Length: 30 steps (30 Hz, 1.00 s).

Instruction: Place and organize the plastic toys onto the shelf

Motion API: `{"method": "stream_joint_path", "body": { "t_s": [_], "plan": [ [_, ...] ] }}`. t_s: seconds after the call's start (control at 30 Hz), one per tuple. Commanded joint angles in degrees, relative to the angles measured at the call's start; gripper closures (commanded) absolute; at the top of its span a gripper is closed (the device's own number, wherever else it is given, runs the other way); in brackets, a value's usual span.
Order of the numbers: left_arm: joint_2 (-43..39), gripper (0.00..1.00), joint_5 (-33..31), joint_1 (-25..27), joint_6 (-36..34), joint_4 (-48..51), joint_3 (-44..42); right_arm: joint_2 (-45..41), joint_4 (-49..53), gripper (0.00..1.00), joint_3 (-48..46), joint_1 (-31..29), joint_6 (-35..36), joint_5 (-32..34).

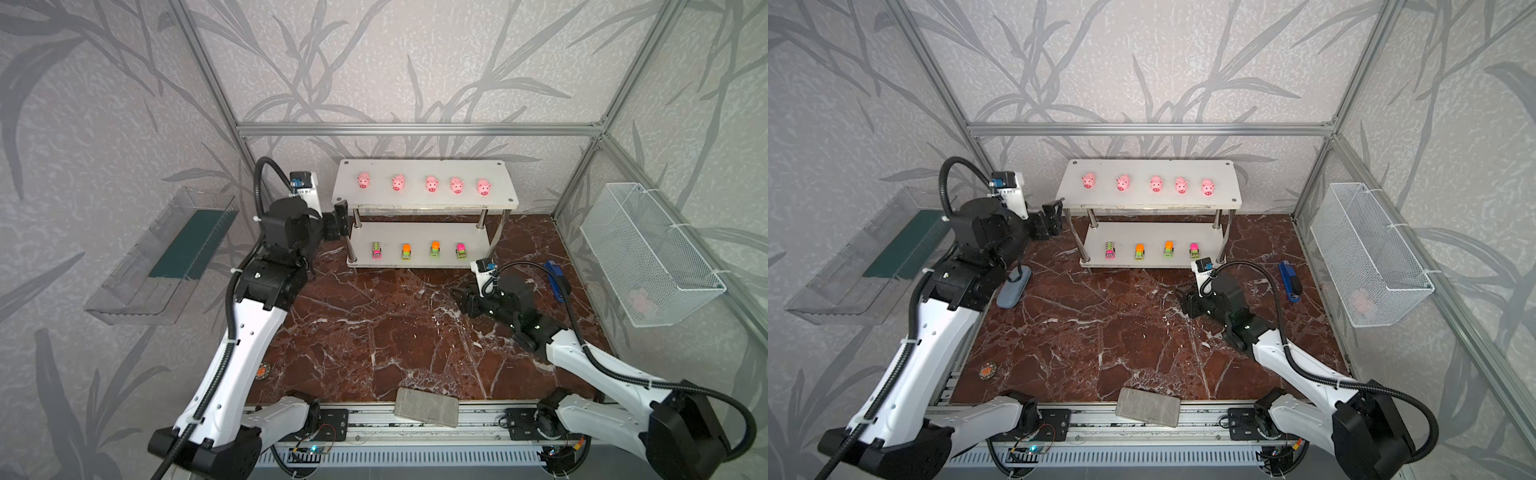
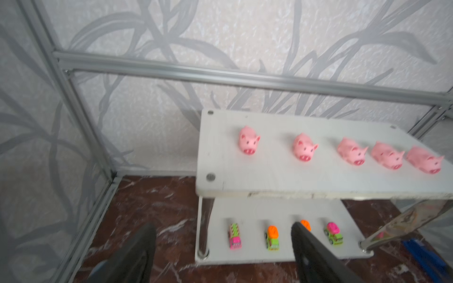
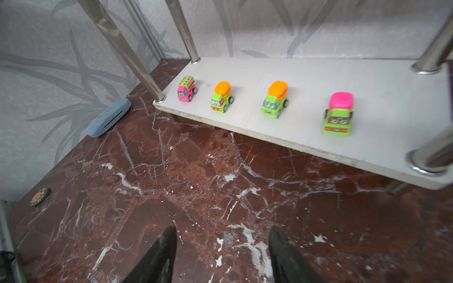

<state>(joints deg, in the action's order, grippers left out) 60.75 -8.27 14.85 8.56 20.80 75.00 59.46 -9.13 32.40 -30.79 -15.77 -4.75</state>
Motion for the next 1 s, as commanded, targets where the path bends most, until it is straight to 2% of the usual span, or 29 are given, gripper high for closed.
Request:
{"method": "stream_joint_path", "body": {
  "t_s": [0.0, 0.07, 0.2, 0.43, 0.7, 0.83, 0.97],
  "plan": [
    [-7.1, 0.03, -10.2, -0.3, -3.5, -10.3, -14.5, -4.5, 4.0, 0.39, -3.5, 1.4, 0.2, 7.7],
    [-10.7, 0.01, -15.5, -0.5, -4.2, -17.3, -24.3, -5.9, 2.2, 0.39, -5.4, 1.8, -0.4, 10.2],
    [-12.6, 0.01, -21.0, -0.8, -6.0, -31.6, -38.2, -6.3, -1.2, 0.39, -7.9, 1.9, -1.6, 13.3],
    [-8.6, 0.01, -19.7, -3.1, -8.6, -47.3, -51.7, -6.0, -3.2, 0.39, -9.5, 1.9, -1.3, 14.9],
    [8.8, 0.01, -10.0, -11.7, -4.0, -65.1, -58.0, -6.7, -2.8, 0.39, -9.4, 2.0, 1.3, 22.4],
    [18.7, 0.01, -9.6, -13.7, -4.9, -73.5, -57.6, -6.7, -1.8, 0.38, -9.0, 2.6, 3.1, 27.8],
    [27.5, 0.00, -8.9, -14.9, -4.1, -80.0, -56.6, -6.7, -7.0, 0.38, -11.0, 3.3, 5.7, 32.1]
  ]
}}
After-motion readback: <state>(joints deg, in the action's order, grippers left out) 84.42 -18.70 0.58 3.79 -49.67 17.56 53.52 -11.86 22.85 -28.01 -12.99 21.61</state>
